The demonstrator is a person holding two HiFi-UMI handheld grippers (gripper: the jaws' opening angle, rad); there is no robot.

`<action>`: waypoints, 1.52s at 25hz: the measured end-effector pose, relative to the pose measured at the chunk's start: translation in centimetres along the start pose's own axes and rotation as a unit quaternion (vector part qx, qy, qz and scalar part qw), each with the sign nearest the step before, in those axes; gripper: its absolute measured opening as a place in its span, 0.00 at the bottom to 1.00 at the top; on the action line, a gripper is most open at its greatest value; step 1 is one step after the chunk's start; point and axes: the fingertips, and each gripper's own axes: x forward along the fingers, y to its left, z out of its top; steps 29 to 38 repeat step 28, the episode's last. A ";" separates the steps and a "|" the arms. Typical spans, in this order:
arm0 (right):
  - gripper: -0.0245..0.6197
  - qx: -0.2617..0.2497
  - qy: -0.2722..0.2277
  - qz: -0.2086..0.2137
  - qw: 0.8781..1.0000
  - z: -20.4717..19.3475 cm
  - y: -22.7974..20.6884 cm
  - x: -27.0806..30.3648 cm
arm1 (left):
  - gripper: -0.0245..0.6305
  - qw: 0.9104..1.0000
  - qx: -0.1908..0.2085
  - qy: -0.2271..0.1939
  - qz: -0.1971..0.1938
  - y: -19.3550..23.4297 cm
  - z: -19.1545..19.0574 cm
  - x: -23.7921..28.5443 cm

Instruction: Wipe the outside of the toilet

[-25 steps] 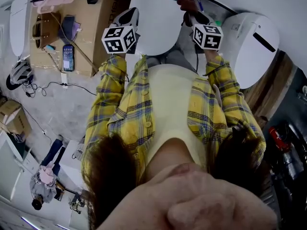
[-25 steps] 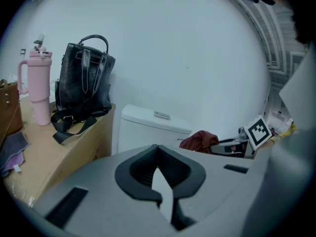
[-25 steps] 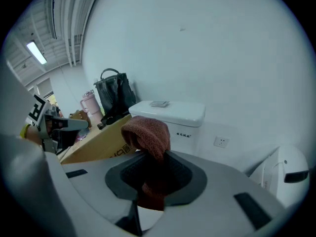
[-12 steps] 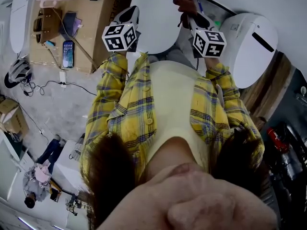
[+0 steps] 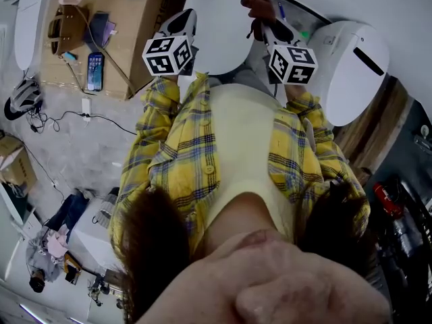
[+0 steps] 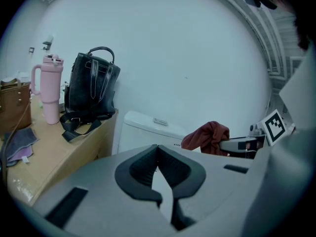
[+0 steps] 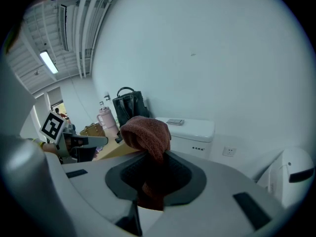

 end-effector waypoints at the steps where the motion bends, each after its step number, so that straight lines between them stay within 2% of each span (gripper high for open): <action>1: 0.18 -0.001 0.000 -0.001 1.000 0.0 0.0 -0.1 | 0.05 1.000 0.000 -0.002 -0.001 -0.2 0.1 -0.1; 19: 0.18 0.015 -0.016 -0.007 1.000 0.2 0.0 -1.0 | 0.05 1.000 0.002 -0.009 -0.011 -1.5 0.4 -0.7; 38: 0.18 0.014 -0.012 0.005 1.000 -0.2 0.4 -0.7 | 0.05 1.000 -0.008 -0.007 -0.009 -1.9 0.0 -0.2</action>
